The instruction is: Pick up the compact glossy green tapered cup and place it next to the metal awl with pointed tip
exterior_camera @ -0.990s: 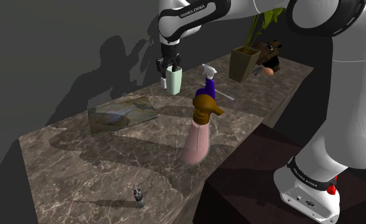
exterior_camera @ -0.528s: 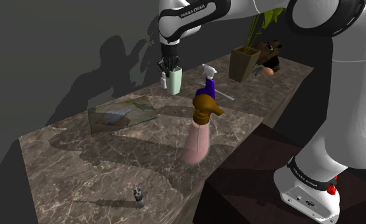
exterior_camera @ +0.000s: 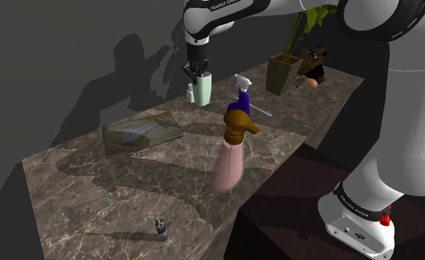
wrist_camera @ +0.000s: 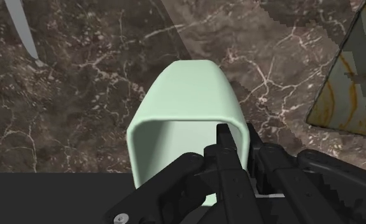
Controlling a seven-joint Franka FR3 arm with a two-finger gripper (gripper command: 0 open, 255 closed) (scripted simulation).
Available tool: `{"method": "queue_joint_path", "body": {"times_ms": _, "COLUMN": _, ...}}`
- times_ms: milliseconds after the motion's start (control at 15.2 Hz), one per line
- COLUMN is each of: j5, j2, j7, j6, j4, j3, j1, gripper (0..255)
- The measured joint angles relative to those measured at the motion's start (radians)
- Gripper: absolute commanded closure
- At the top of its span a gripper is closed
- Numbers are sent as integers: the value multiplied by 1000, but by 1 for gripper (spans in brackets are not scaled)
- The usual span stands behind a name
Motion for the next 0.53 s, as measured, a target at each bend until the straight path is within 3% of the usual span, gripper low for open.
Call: {"method": "queue_joint_path", "body": {"times_ms": 528, "j5": 3, "j2": -17, "j7": -6, "j6": -101, "j4": 85, "j3": 1, "j1": 0, "gripper": 255}}
